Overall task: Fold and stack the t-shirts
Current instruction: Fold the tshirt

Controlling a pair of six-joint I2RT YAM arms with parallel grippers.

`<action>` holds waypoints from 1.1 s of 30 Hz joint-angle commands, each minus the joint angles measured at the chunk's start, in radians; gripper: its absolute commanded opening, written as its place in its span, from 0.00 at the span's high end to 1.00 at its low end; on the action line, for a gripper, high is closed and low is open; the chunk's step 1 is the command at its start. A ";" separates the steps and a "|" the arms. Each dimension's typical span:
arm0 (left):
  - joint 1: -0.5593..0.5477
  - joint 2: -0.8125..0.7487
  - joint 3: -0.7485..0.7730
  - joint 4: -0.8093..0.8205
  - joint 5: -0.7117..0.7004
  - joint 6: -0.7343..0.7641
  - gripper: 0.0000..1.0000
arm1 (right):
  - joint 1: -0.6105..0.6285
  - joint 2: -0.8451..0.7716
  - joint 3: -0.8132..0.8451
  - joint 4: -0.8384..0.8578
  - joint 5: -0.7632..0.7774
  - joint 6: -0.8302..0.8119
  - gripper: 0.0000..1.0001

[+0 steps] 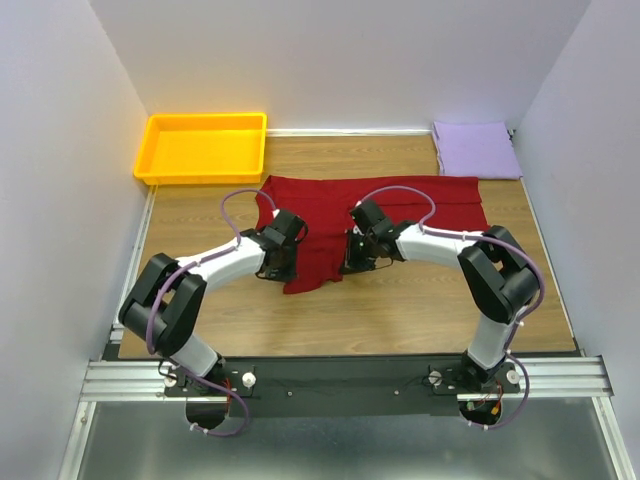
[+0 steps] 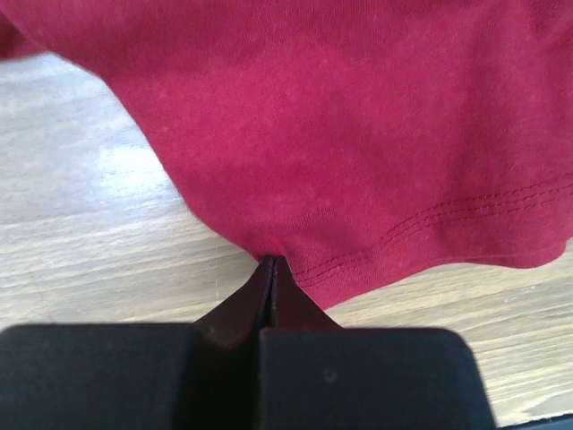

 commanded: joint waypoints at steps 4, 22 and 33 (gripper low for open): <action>0.034 0.042 0.196 -0.038 -0.069 0.048 1.00 | -0.028 0.015 0.126 -0.050 0.060 -0.063 0.99; 0.225 0.308 0.638 0.077 -0.081 0.191 1.00 | -0.220 0.274 0.562 -0.059 -0.006 -0.203 0.99; 0.245 0.460 0.772 0.113 -0.141 0.230 1.00 | -0.258 0.394 0.685 -0.059 -0.026 -0.260 0.98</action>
